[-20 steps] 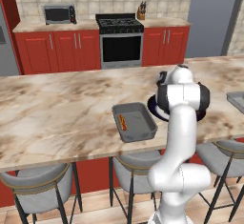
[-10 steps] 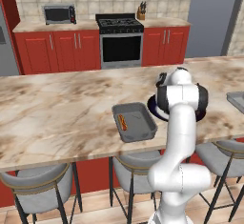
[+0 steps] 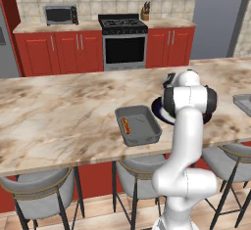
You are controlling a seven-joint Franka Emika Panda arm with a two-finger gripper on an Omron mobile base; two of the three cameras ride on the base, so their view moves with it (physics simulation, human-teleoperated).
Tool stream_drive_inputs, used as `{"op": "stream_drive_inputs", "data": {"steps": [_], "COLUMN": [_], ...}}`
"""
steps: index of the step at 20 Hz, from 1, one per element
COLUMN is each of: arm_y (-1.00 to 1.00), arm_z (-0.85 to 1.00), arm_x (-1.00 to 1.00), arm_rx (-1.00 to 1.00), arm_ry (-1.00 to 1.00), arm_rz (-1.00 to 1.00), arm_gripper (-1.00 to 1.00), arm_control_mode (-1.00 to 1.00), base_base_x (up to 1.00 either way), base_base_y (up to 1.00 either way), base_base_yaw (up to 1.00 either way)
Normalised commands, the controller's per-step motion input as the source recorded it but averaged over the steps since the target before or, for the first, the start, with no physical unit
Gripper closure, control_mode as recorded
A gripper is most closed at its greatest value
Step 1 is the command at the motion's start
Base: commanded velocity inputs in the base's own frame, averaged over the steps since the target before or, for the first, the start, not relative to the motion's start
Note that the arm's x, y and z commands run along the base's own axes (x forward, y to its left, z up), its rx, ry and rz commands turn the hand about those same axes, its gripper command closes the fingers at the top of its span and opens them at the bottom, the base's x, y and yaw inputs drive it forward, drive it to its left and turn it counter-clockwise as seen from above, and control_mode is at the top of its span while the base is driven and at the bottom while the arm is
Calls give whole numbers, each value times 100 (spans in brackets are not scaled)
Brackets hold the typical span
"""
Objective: Place one cooked food and one vegetable from the large plate to each tupperware container.
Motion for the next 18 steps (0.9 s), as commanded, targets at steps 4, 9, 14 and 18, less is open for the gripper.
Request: {"op": "stream_drive_inputs", "data": {"steps": [4, 9, 14, 18], "arm_y": [6, 54, 85, 100], "arm_z": [42, 95, 97, 84], "arm_x": [-100, -99, -75, -36], "arm_rx": [0, -2, 0, 0], "arm_ry": [-26, -19, 9, 26], "arm_rz": [0, 0, -1, -5], "arm_gripper": [100, 100, 100, 100], "arm_control_mode": [-100, -100, -100, -100], "base_base_x": [0, 0, 0, 0], "base_base_y": [0, 0, 0, 0], "base_base_yaw": [0, 0, 0, 0]}}
